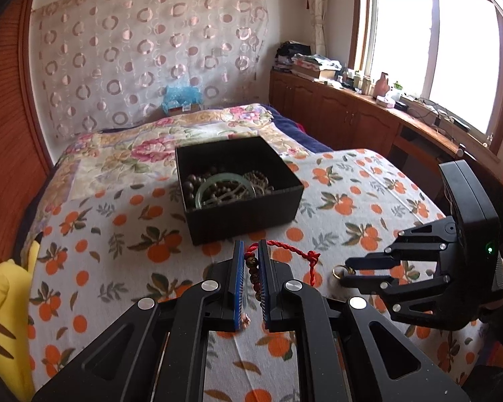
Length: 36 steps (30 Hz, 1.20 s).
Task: Organize jewelry
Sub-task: 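Lower the red bracelet into the box with the left gripper while the right drops the ring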
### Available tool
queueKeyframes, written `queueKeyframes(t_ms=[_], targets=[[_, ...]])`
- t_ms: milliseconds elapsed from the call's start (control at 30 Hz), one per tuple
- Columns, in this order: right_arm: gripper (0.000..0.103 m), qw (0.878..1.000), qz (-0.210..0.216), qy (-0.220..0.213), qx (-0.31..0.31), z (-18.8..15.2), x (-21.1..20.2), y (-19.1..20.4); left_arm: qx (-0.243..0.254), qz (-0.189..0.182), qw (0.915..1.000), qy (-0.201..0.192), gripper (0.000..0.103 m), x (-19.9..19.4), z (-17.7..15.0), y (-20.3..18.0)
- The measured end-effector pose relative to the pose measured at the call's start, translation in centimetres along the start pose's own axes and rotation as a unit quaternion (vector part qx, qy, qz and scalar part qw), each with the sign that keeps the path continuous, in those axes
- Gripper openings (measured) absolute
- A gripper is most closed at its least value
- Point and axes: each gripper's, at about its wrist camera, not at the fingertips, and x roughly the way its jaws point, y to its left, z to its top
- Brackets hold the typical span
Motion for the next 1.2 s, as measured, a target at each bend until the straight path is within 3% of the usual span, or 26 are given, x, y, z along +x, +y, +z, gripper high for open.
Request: queueKeyframes(t_ms=[367,667,867,1200], targets=[[0.020,0.999,-0.007,-0.045,0.006,3.4,-2.0,-2.2,-0.002,0.018,0.9992,-0.035,0.007,0.7,4.3,1.8],[0.020,0.996,-0.005,-0.082,0.015,8.6,-1.6,-4.2,-0.007,0.035,0.9990,-0.029,0.007,3.5,6.9,2.9],[0.021,0.997,0.004,-0.082,0.010,10.8,0.0,-4.7,-0.009,0.051,0.9985,-0.019,0.007,5.3,7.5,3.6],[0.025,0.997,0.014,-0.077,0.014,11.6,2.2,-4.8,-0.010,0.060,0.9981,-0.005,0.007,7.4,8.3,4.4]])
